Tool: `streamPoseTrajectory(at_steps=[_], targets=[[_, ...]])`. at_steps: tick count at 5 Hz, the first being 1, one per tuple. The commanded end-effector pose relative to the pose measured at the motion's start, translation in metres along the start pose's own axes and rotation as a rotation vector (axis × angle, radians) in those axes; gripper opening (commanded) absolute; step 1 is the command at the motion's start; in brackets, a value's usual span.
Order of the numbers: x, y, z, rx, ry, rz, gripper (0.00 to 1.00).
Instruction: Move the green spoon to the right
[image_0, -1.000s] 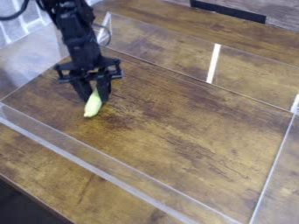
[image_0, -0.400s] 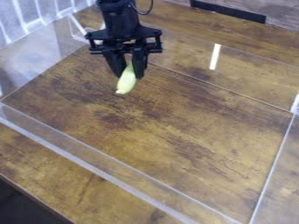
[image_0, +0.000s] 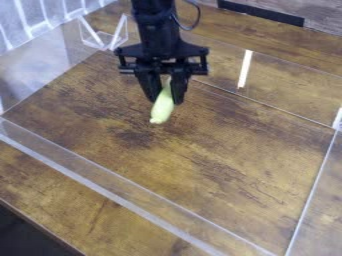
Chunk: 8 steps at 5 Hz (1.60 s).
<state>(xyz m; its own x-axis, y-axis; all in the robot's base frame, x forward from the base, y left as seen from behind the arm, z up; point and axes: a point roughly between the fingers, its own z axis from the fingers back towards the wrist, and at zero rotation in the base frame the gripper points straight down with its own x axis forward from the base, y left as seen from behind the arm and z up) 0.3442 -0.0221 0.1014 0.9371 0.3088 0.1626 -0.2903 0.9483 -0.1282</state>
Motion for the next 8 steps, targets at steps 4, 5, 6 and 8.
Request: streamPoseTrajectory(at_steps=[4, 5, 6, 8], targets=[[-0.018, -0.036, -0.024, 0.0, -0.066, -0.089, 0.0], [-0.018, -0.036, -0.038, 0.012, -0.068, -0.115, 0.0], [-0.016, -0.034, -0.043, 0.027, -0.07, -0.128, 0.0], [-0.008, -0.034, -0.042, 0.025, -0.073, -0.146, 0.0]])
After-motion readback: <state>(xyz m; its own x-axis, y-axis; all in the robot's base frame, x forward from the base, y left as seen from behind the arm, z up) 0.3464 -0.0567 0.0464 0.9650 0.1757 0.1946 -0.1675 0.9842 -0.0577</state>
